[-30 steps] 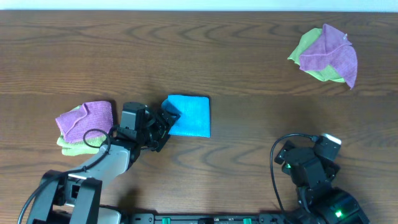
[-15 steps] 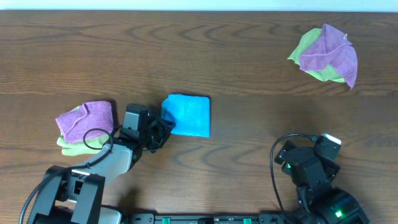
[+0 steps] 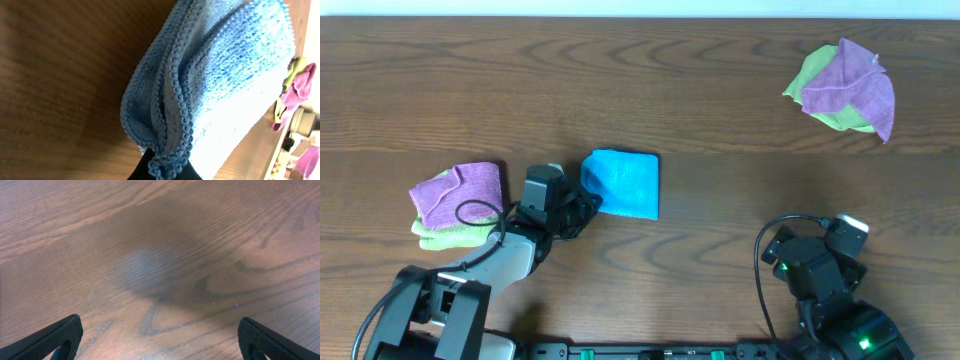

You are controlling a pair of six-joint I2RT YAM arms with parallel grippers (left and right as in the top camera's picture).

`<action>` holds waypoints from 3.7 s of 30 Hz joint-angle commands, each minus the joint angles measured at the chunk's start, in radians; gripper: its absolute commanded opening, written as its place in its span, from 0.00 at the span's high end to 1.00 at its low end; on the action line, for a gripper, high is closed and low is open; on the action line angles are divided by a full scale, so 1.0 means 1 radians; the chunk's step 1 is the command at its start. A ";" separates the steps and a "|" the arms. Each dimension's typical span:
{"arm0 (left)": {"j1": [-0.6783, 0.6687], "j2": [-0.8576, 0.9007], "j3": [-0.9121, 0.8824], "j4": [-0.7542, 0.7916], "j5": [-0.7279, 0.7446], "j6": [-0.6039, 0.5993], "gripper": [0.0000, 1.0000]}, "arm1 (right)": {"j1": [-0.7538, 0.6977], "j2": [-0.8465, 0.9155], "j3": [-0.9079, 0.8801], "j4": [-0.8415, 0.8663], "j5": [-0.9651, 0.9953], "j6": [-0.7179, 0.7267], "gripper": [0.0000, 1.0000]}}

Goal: Fold the cloth
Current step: 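Grasp the folded blue cloth's left edge with the left gripper, then lift the folded blue cloth with the left gripper toward the pink cloth stack, then lower the blue cloth onto the pink-and-green stack with the left gripper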

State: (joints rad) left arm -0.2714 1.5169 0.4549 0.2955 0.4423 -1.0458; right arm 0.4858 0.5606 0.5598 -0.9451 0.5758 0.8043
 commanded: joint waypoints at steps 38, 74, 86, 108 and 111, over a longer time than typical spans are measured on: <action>0.282 0.007 0.742 -0.817 0.132 0.588 0.94 | -0.009 -0.006 -0.003 -0.001 0.014 0.010 0.01; 0.705 0.007 0.815 -0.980 0.304 0.740 0.94 | -0.009 -0.006 -0.003 -0.001 0.014 0.010 0.01; 0.764 0.007 0.818 -1.044 0.309 0.801 0.94 | -0.009 -0.006 -0.003 -0.001 0.014 0.010 0.01; 0.901 0.007 0.818 -1.297 0.201 0.929 0.94 | -0.009 -0.006 -0.003 -0.001 0.014 0.010 0.01; 0.919 0.007 0.817 -1.318 0.185 0.946 0.94 | -0.009 -0.006 -0.003 -0.001 0.014 0.010 0.01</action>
State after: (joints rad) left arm 0.6323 1.5188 1.2461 -1.0077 0.6464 -0.1406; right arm 0.4858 0.5606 0.5598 -0.9451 0.5758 0.8043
